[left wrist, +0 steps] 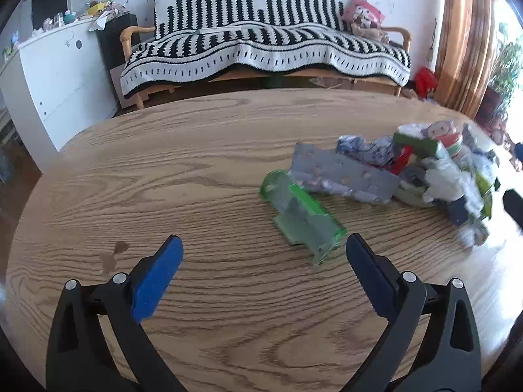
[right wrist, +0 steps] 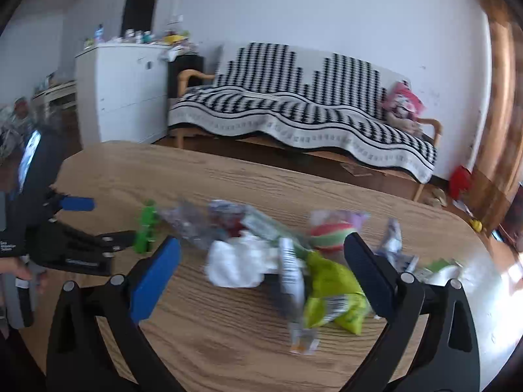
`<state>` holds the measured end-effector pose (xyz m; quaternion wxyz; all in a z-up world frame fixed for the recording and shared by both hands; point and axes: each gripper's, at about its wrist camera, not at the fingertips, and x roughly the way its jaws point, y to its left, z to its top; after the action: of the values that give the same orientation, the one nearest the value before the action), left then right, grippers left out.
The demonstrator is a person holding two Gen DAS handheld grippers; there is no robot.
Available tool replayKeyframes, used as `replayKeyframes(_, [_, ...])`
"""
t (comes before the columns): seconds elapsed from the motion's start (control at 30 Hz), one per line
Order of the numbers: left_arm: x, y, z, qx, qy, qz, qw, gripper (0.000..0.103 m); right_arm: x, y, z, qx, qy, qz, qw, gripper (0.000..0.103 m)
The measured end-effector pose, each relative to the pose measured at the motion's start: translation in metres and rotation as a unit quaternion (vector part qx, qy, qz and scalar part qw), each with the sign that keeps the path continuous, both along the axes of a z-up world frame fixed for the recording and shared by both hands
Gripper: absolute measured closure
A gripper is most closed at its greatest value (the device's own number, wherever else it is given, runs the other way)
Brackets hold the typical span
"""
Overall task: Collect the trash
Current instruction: 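Return both tools to the trash pile on the table, then grasp the green plastic tray with the left tool while the right tool grasps white tissue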
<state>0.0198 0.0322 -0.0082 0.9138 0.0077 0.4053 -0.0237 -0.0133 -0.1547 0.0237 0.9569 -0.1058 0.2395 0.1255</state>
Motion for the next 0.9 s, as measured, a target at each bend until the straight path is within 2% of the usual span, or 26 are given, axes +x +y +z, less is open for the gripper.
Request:
replayKeyframes(0.1, [0.007, -0.011, 0.002, -0.016, -0.007, 0.000, 0.9998, 0.006, -0.002, 0.014, 0.000, -0.009, -0.016, 0.000, 1.000, 0.006])
replayKeyframes(0.23, [0.023, -0.026, -0.009, 0.003, 0.012, 0.001, 0.9999, 0.006, 0.003, 0.023, -0.008, -0.013, 0.008, 0.006, 1.000, 0.013])
replayKeyframes(0.3, [0.031, -0.025, -0.014, 0.002, 0.024, 0.002, 0.9997, 0.006, 0.006, 0.022, -0.012, -0.002, 0.021, 0.010, 1.000, 0.021])
replayKeyframes(0.37, [0.035, -0.020, -0.015, 0.001, 0.026, 0.008, 0.9996, 0.006, 0.008, 0.019, -0.013, 0.010, 0.024, 0.010, 1.000, 0.044])
replayKeyframes(0.4, [0.037, -0.017, -0.015, 0.000, 0.027, 0.012, 0.9996, 0.006, 0.009, 0.017, -0.013, 0.008, 0.022, 0.007, 1.000, 0.046])
replayKeyframes(0.63, [0.041, -0.006, -0.024, -0.014, 0.044, 0.017, 0.9988, 0.006, 0.016, 0.025, -0.017, 0.000, 0.035, 0.012, 0.999, 0.046])
replayKeyframes(0.8, [0.044, -0.006, -0.026, -0.025, 0.047, 0.018, 0.9984, 0.006, 0.021, 0.033, -0.028, -0.038, 0.050, 0.005, 0.998, 0.047])
replayKeyframes(0.83, [0.044, -0.007, -0.028, -0.024, 0.052, 0.016, 0.9982, 0.006, 0.023, 0.032, -0.031, -0.043, 0.056, 0.001, 0.997, 0.050])
replayKeyframes(0.9, [0.043, -0.009, -0.028, -0.028, 0.057, 0.012, 0.9979, 0.016, 0.030, 0.029, -0.038, -0.045, 0.076, -0.001, 0.996, 0.067])
